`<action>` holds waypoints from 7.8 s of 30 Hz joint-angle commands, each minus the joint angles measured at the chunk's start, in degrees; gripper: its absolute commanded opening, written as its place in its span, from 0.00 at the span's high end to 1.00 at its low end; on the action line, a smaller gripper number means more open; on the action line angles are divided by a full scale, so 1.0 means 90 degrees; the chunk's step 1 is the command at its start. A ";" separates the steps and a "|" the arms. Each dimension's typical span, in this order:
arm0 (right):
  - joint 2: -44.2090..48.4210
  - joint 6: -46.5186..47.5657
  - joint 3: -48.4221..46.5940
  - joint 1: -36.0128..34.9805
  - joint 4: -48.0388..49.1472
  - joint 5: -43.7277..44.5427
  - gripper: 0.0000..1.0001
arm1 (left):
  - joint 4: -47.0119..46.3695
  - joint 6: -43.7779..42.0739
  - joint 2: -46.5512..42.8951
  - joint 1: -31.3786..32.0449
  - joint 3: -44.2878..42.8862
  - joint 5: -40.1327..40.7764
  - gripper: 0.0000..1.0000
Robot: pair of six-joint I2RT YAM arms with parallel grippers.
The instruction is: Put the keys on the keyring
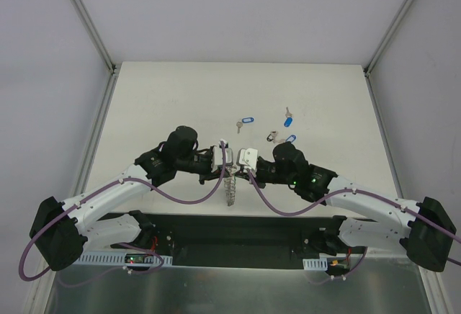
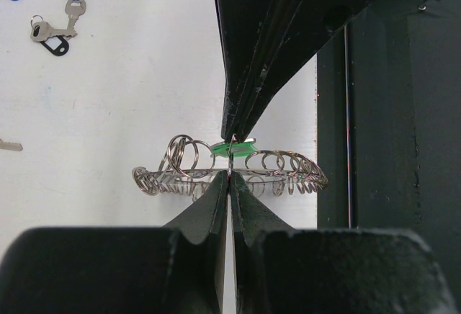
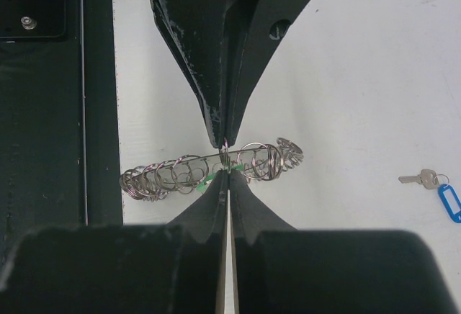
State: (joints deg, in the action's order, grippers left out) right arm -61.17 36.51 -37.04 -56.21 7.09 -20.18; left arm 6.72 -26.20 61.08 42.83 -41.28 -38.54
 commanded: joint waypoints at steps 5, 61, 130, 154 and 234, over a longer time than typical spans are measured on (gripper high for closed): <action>0.0136 -0.0024 -0.0182 -0.0025 0.0257 -0.0403 0.99 | -0.0034 -0.0117 -0.0039 0.0065 -0.0170 -0.0161 1.00; 0.0175 0.0191 -0.0182 -0.0298 0.0110 0.0153 0.99 | 0.0230 -0.1396 -0.0517 0.0065 0.0104 -0.0288 1.00; -0.0225 0.0162 -0.0162 -0.0464 0.0696 0.0123 0.99 | 0.0230 -0.1240 -0.0410 0.0065 -0.0013 -0.0727 1.00; 0.0087 -0.0083 0.0023 -0.0591 0.1039 0.0504 0.84 | 0.0230 -0.1025 -0.0331 0.0095 -0.0101 -0.0405 1.00; 0.0009 -0.0180 0.0053 -0.0327 0.1087 -0.0043 0.99 | -0.0122 -0.0498 -0.0185 -0.0071 -0.0101 -0.0590 1.00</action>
State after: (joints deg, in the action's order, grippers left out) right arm -62.24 35.51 -36.29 -58.33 9.21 -19.94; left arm 7.75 -31.48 58.96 42.28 -40.05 -41.54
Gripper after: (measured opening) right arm 0.017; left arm 0.006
